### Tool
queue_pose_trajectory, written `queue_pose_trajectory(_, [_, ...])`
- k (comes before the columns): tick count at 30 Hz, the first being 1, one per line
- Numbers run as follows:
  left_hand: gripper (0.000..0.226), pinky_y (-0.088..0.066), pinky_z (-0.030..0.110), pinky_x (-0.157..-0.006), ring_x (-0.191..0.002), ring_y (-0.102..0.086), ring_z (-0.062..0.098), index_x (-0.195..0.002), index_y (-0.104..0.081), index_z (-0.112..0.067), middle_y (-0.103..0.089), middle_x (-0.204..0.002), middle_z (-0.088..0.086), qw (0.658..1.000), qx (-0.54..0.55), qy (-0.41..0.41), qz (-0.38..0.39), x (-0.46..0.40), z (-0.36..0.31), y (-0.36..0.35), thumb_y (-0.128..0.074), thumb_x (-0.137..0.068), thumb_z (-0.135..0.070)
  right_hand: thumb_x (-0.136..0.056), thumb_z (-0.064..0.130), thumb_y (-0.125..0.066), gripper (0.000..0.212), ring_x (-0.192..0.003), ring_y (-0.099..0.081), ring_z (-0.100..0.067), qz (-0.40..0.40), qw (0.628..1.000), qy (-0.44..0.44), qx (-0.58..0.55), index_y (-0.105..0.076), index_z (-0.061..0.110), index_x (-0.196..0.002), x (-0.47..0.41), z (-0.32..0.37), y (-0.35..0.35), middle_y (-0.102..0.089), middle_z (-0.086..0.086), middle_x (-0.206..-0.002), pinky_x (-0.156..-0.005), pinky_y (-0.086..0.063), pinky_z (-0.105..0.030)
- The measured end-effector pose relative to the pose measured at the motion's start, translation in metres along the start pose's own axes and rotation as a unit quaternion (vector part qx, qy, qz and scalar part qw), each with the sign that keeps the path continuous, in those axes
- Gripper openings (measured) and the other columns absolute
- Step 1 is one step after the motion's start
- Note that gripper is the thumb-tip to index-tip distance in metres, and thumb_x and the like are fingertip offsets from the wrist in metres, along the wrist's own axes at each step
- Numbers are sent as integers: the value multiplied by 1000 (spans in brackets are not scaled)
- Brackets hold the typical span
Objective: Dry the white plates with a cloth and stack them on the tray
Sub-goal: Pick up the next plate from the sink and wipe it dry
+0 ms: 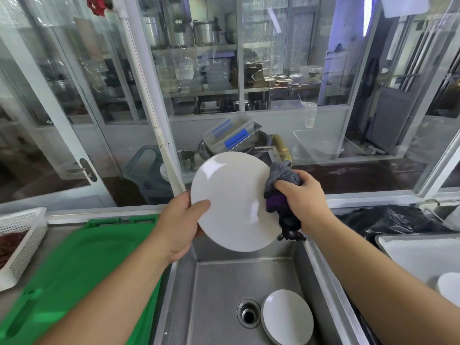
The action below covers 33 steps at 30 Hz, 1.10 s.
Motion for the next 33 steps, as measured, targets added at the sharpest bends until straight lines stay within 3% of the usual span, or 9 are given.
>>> queue_pose_trajectory(3, [29, -63, 34, -67, -91, -76, 14, -107, -71, -27, -80, -103, -4, 996, 49, -39, -57, 2, 11, -14, -55, -103, -3, -82, 24, -80, 18, -70, -76, -20, -17, 998, -46, -44, -72, 28, -97, 7, -20, -6, -79, -3, -84, -56, -61, -33])
queue_pose_trajectory(8, [40, -64, 42, -76, -107, -73, 16, -124, -67, -28, -76, -118, -7, 976, 165, -59, -128, 8, 34, -38, -63, -86, -16, -88, 18, -77, 19, -63, -74, -26, -32, 971, -150, -182, -70, 19, -105, 31, -49, -33, -78, -15, -88, -55, -62, -37])
queue_pose_trajectory(14, [49, -62, 51, -88, -118, -70, 24, -128, -64, -30, -73, -126, -3, 971, 216, -34, -101, 17, 54, -55, -66, -83, -11, -87, 15, -76, 23, -75, -73, -36, -60, 963, -170, -200, -72, 14, -109, 35, -64, -30, -78, -20, -96, -63, -64, -43])
queue_pose_trajectory(18, [49, -64, 44, -79, -116, -70, 26, -131, -61, -23, -74, -125, -1, 977, 201, -6, -77, 19, 45, -49, -74, -84, -15, -84, 13, -76, 19, -69, -71, -31, -52, 975, -136, -170, -74, 15, -103, 24, -54, -20, -78, -20, -91, -61, -63, -41])
queue_pose_trajectory(21, [28, -63, 39, -70, -111, -70, 28, -123, -68, -26, -77, -119, 3, 982, 171, 35, -68, 10, 28, -26, -70, -96, -23, -74, 21, -78, 20, -74, -73, -30, -32, 990, -84, -106, -76, 32, -90, 17, -38, -12, -79, -12, -89, -68, -63, -44])
queue_pose_trajectory(23, [23, -63, 49, -82, -111, -70, 32, -122, -69, -25, -77, -119, 8, 988, 134, 64, -50, 1, 17, -7, -63, -100, -20, -71, 23, -77, 23, -76, -76, -25, -11, 998, -35, -45, -75, 41, -86, 12, -25, -6, -79, -3, -86, -69, -65, -43])
queue_pose_trajectory(25, [27, -60, 55, -93, -107, -72, 33, -125, -68, -21, -78, -116, 11, 992, 88, 89, -5, -4, 11, 6, -62, -100, -12, -73, 22, -78, 28, -78, -76, -19, 15, 1000, 17, 21, -74, 44, -89, 6, -13, 0, -79, 4, -88, -69, -66, -38])
queue_pose_trajectory(28, [27, -66, 42, -74, -93, -78, 24, -122, -67, -17, -80, -109, 7, 993, 23, 99, 67, 0, 8, 12, -58, -102, -2, -79, 19, -79, 34, -83, -74, -10, 42, 993, 69, 85, -73, 49, -95, -2, 0, 7, -77, 14, -91, -77, -64, -35])
queue_pose_trajectory(33, [26, -66, 39, -72, -91, -78, 21, -118, -69, -14, -81, -107, 7, 996, 13, 74, 50, 7, 15, 4, -56, -102, 1, -81, 27, -80, 30, -83, -72, -9, 25, 992, 63, 104, -66, 46, -99, -6, -3, 6, -73, 13, -94, -83, -64, -44])
Point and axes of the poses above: each hand's wrist, its own x-axis away from the middle knuckle, its own y-axis out of the back of the hand, z = x × y, the point moved 4 cm from there along -x, towards the middle knuckle
